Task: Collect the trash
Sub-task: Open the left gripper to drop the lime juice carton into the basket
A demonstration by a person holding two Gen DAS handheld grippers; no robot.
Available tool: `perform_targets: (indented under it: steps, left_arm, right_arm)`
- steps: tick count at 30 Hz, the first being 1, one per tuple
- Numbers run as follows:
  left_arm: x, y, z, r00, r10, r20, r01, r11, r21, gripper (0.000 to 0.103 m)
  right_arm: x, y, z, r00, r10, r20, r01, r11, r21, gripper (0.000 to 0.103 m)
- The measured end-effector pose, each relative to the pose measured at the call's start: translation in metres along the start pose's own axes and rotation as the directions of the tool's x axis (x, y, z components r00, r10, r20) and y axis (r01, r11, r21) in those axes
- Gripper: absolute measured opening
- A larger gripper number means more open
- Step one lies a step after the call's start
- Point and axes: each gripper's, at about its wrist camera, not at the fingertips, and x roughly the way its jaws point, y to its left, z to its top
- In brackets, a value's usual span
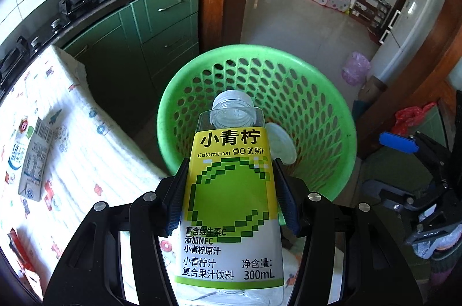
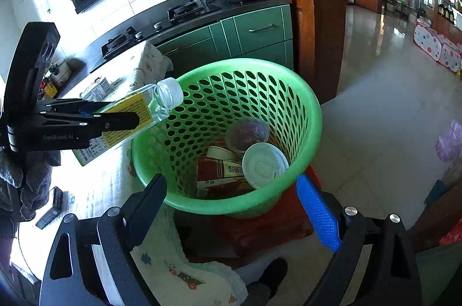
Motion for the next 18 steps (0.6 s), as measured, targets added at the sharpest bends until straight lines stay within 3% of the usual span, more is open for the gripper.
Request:
perform_targets:
  steps: [4, 11, 18]
  left_arm:
    - [-0.014, 0.006, -0.002, 0.998, -0.018, 0.052, 0.019, 1.0, -0.018, 0.073]
    - [-0.047, 0.015, -0.011, 0.994, -0.004, 0.108, 0.007, 1.0, -0.026, 0.073]
    - [-0.086, 0.038, -0.05, 0.992, 0.036, 0.118, -0.031, 0.999, -0.042, 0.073]
  right_arm:
    - [0.0, 0.004, -0.002, 1.0, 0.008, 0.0, -0.008, 1.0, 0.001, 0.088]
    - [-0.007, 0.016, -0.002, 1.0, 0.02, 0.014, -0.02, 1.0, -0.014, 0.088]
    - [-0.02, 0.035, -0.004, 0.998, 0.043, 0.042, -0.042, 0.998, -0.036, 0.088]
